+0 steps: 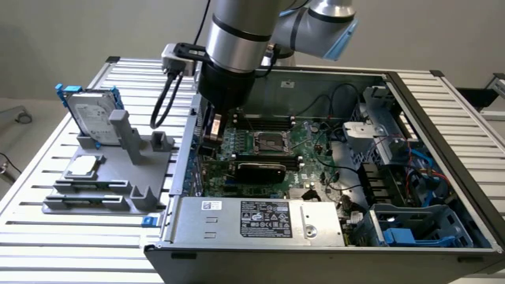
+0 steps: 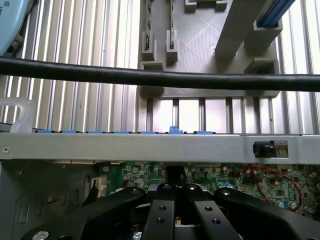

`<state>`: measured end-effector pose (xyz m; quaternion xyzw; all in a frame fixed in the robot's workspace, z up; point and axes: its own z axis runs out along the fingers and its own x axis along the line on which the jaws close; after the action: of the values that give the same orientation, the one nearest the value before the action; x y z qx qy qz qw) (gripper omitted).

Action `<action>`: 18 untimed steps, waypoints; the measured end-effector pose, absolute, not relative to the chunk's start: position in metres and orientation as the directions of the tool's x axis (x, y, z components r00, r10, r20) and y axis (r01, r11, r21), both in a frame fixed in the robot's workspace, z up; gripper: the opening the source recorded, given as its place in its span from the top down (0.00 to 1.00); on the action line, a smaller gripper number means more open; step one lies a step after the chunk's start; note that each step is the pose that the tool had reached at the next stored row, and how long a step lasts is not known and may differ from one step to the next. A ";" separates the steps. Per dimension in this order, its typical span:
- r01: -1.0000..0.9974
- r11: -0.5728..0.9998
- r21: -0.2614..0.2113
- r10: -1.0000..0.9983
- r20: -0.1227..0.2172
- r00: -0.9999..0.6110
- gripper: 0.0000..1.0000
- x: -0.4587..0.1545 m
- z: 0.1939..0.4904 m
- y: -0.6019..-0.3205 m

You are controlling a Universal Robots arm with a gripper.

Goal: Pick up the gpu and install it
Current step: 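Press down on the gpu until it lock into place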

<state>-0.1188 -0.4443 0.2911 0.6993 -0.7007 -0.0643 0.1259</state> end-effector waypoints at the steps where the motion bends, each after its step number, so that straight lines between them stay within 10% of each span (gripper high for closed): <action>1: -0.963 0.014 0.267 -0.996 0.086 0.009 0.89 -0.119 0.292 -0.444; 18: -0.960 0.034 0.277 -0.996 0.087 -0.011 0.89 -0.119 0.294 -0.444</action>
<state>-0.1186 -0.4440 0.2944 0.6913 -0.7075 -0.0694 0.1291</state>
